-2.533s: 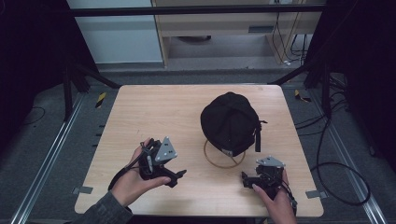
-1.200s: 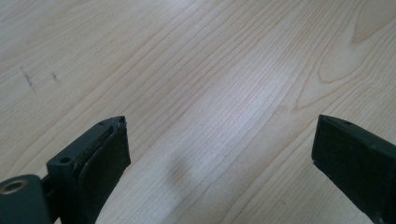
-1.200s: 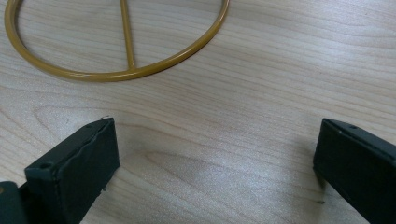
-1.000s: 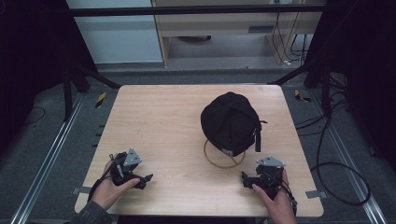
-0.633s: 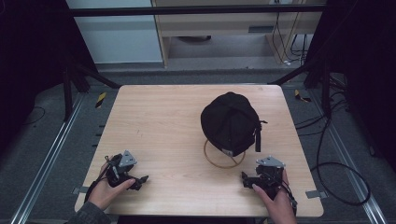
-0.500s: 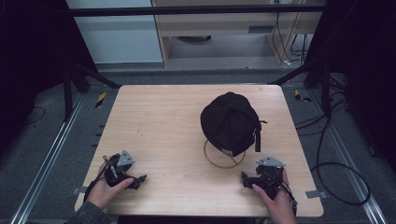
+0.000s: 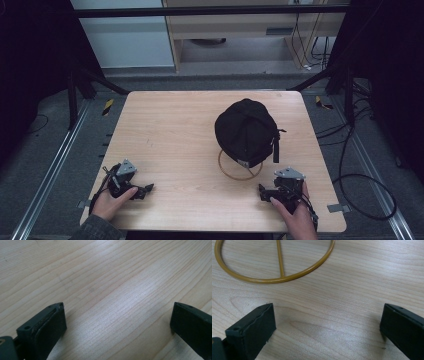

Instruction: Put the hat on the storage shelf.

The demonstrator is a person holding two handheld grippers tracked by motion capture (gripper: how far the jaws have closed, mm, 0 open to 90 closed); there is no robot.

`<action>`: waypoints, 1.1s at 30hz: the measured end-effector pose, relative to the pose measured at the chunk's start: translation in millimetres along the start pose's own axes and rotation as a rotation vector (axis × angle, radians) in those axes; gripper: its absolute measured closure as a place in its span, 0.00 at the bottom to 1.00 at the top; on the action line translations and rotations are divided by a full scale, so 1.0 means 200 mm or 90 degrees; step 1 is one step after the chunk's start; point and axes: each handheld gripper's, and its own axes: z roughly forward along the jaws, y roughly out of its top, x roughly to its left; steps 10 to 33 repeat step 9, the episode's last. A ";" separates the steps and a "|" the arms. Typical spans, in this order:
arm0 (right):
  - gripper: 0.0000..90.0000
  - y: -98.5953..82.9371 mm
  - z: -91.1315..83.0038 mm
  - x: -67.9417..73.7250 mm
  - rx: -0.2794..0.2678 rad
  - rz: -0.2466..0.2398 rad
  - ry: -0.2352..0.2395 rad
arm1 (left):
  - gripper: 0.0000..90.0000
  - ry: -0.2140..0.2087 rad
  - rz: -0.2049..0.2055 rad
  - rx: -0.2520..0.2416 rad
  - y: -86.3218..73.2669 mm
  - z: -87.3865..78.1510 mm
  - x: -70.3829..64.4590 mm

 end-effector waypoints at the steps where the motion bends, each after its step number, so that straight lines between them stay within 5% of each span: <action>1: 0.00 0.00 0.00 0.00 0.000 0.000 0.000 | 0.00 0.000 0.000 0.000 0.00 0.00 0.00; 33: 0.00 0.00 0.00 0.00 0.000 0.000 0.000 | 0.00 -0.001 0.000 0.000 0.00 0.00 0.00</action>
